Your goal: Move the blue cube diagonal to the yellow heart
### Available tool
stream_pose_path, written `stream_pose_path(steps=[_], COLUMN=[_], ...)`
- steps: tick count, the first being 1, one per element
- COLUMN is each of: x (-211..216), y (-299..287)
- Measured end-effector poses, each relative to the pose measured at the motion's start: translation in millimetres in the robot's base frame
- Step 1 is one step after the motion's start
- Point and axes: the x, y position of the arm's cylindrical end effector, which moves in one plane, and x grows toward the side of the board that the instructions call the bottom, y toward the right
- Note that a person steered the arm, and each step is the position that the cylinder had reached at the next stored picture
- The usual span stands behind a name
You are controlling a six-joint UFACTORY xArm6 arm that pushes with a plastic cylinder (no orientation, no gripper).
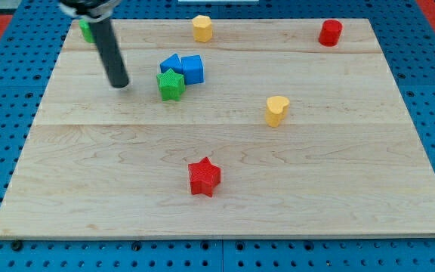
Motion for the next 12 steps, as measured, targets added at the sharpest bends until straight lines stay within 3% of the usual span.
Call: stream_pose_path(steps=[1,2,3,5,6,7,10,12], x=[-29,-63,-72,-5,-2,-28,-12,89], y=[28,22,48,74,78,101,132,152])
